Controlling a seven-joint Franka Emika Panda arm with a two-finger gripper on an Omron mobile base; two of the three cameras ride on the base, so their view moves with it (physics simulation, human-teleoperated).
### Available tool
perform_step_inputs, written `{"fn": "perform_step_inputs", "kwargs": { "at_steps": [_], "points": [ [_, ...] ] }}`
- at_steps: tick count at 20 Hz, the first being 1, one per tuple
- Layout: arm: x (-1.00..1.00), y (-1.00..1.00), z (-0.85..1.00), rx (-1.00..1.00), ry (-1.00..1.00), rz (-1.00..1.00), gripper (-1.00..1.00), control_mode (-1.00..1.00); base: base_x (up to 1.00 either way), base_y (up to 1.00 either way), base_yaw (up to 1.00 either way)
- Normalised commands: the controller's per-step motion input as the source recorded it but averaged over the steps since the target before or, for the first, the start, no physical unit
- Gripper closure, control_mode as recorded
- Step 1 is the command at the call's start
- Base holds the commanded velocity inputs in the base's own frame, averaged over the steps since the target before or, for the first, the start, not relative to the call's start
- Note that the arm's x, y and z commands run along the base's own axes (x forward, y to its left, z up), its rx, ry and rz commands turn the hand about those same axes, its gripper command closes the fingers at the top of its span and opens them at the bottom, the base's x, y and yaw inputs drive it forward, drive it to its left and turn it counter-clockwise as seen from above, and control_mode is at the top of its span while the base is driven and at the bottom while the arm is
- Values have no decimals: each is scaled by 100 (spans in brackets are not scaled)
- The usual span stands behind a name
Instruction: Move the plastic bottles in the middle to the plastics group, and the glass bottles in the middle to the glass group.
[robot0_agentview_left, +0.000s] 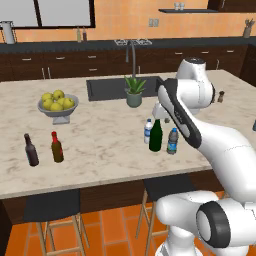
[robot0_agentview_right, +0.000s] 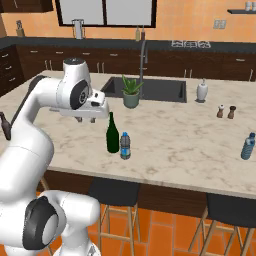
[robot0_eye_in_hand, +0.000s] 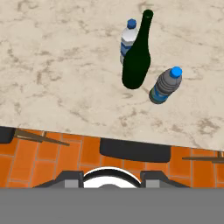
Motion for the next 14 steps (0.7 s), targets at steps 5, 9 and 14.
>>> {"fn": "perform_step_inputs", "kwargs": {
  "at_steps": [5, 9, 14],
  "points": [
    [-10, -14, -10, 0, -4, -2, -100, -100, 0, 0, 0],
    [-10, -35, -19, -8, 0, -9, -100, -100, 0, 0, 0],
    [11, -52, -24, -20, 3, 0, -100, -100, 0, 0, 0]
  ]
}}
